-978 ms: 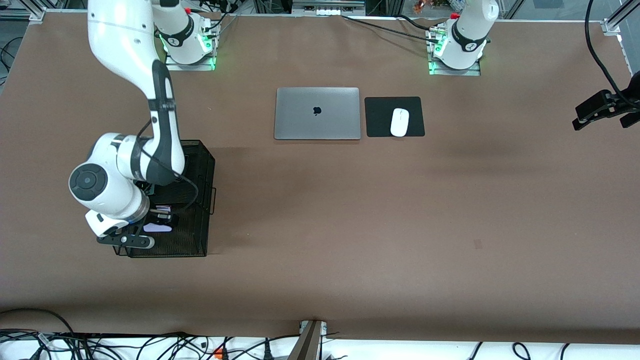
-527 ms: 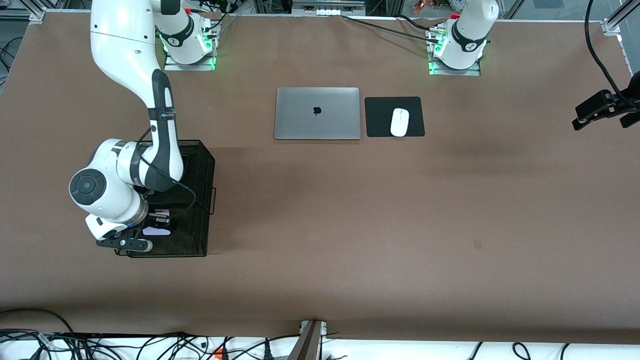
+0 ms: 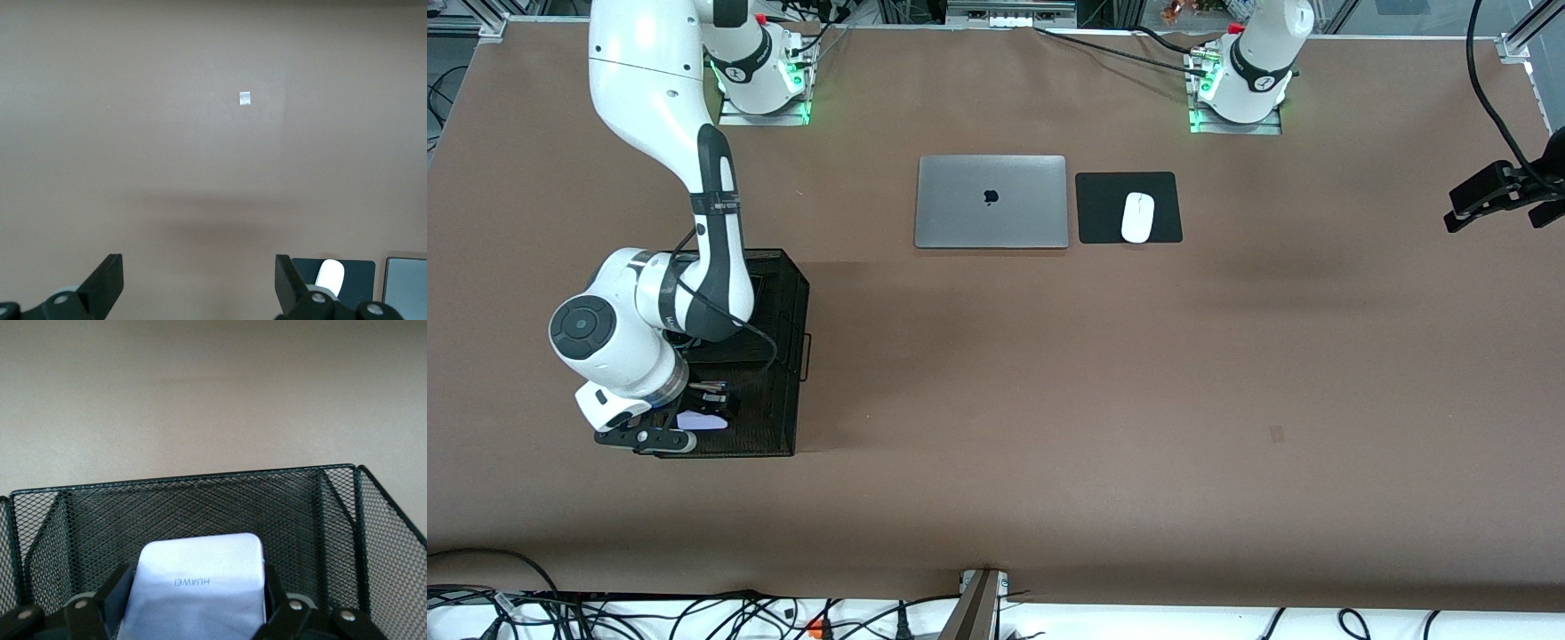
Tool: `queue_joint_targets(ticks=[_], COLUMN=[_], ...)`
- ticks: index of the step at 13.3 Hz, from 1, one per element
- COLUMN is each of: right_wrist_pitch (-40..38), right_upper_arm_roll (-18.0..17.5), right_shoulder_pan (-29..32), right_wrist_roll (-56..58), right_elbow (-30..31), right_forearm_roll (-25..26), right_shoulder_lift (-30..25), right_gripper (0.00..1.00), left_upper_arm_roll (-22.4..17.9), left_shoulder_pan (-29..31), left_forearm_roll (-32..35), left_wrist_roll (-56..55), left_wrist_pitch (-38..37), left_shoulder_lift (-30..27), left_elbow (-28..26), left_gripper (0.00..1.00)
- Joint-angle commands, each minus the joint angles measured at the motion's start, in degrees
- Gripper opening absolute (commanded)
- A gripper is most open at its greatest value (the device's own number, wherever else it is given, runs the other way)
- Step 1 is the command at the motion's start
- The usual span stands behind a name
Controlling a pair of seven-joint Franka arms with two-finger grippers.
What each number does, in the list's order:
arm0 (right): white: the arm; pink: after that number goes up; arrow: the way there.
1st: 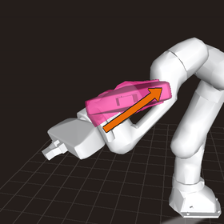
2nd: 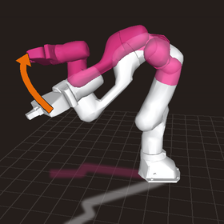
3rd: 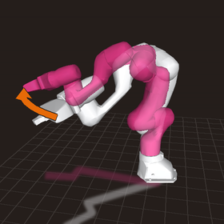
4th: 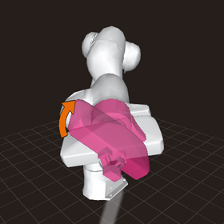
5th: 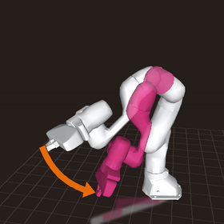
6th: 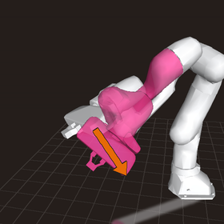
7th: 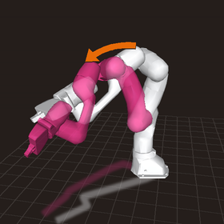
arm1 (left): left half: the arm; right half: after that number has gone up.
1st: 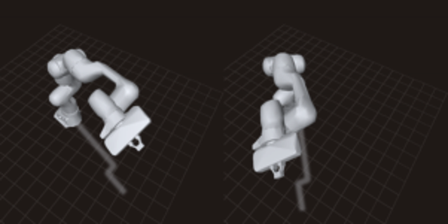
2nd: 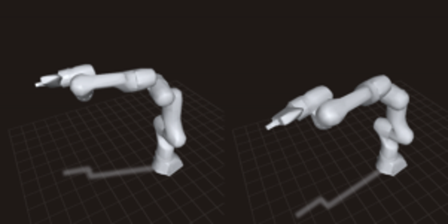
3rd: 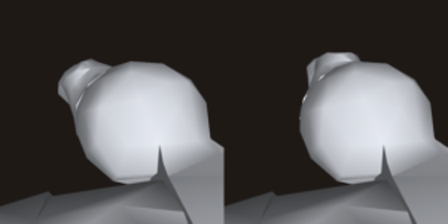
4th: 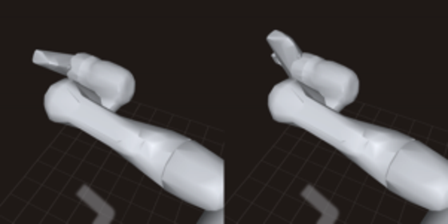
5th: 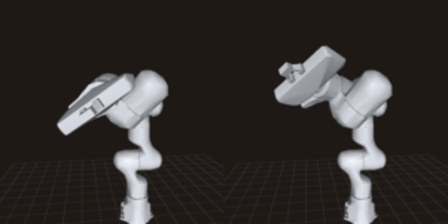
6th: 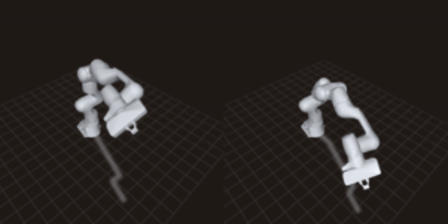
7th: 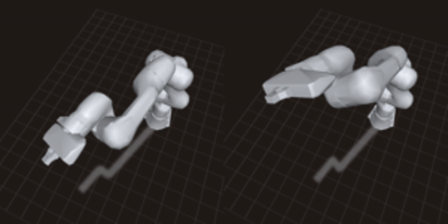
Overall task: Place phones with both arms
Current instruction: 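Lower the white phone into the mesh basket and open the right gripper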
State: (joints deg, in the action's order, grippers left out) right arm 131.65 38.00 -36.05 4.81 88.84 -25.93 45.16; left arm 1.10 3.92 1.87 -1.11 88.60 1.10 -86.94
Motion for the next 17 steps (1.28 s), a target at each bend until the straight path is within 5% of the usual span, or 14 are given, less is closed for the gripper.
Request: queue_joint_targets(ticks=[1, 2, 3, 5, 11, 17], right_wrist_pitch=[0.62, 0.71, 0.89, 0.89, -1.21, -27.03], right_upper_arm_roll=[-2.21, -2.48, -2.57, -2.58, -2.49, 3.22], right_shoulder_pan=[1.85, 2.21, 2.39, 2.39, 2.39, 2.39], right_wrist_roll=[1.35, 1.35, 1.35, 1.26, 1.44, 0.91], right_elbow=[-0.87, -0.87, -0.87, -0.87, -2.7, -13.17], right_forearm_roll=[-2.71, -2.81, -2.9, -3.42, -3.6, -3.6], right_shoulder_lift=[0.9, 0.99, 0.99, 0.99, 0.29, -5.32], right_gripper=[0.27, 0.39, 0.72, 1.0, 1.0, 1.0], left_upper_arm_roll=[0.13, 0.21, 0.13, 0.3, 2.06, 2.24], left_shoulder_pan=[-0.4, -0.67, -0.93, -1.02, -1.11, -1.02], left_forearm_roll=[0.33, 0.33, 0.33, 0.16, -2.39, -2.39], left_wrist_roll=[0.59, 0.5, 0.33, 0.24, -0.56, -0.38], left_wrist_pitch=[-0.53, -0.53, -0.44, -0.44, -0.44, -0.79], left_shoulder_lift=[0.3, 0.3, 0.48, 1.09, 1.18, 1.18], left_elbow=[1.07, 1.16, 1.16, 1.24, 1.25, 1.16], left_gripper=[1.0, 1.0, 1.0, 1.0, 1.0, 1.0])
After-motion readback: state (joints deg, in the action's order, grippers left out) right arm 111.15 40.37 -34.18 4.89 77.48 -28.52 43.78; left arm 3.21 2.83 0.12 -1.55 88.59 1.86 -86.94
